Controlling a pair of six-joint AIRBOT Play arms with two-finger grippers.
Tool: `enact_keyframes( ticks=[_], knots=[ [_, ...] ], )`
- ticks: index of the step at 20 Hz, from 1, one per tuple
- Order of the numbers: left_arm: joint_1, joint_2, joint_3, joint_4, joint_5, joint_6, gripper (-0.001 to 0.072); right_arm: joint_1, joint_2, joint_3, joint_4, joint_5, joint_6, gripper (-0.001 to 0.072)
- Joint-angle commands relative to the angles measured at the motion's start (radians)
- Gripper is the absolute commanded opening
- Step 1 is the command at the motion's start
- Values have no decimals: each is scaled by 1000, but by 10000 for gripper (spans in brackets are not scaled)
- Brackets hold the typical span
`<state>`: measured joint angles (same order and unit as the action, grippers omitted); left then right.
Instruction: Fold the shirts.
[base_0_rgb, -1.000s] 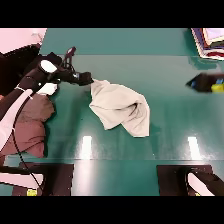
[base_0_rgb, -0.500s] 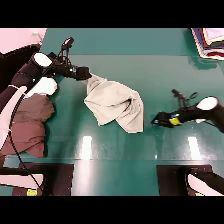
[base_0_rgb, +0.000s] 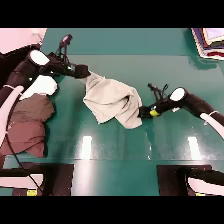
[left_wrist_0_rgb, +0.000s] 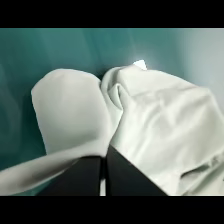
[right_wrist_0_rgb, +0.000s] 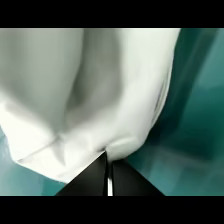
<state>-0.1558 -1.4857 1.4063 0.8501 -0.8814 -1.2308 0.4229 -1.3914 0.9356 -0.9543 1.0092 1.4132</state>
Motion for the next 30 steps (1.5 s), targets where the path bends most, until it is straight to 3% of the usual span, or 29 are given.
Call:
enact_keyframes(
  ticks=[1,4,11,16,19,21,25,28,30],
  knots=[
    [35,108,51,18,3,-2,24,-48,79,142,-195,63,45,14],
    [82,272,167,34,-40,-2,24,-153,244,312,-305,183,45,14],
    [90,632,378,38,-83,1,24,-319,565,643,-306,276,45,14],
    [90,728,553,45,-69,-13,24,-435,668,784,-306,374,45,14],
    [90,727,630,106,-43,-28,23,-525,659,879,-302,473,45,14],
    [90,699,629,222,-71,-83,23,-562,617,925,-294,562,47,14],
    [90,513,556,317,-148,-135,24,-563,519,820,-295,676,173,13],
    [90,296,469,313,-203,-156,24,-526,434,616,-307,660,195,14],
    [90,136,429,301,-194,-154,25,-460,364,484,-307,554,195,13]
  ],
)
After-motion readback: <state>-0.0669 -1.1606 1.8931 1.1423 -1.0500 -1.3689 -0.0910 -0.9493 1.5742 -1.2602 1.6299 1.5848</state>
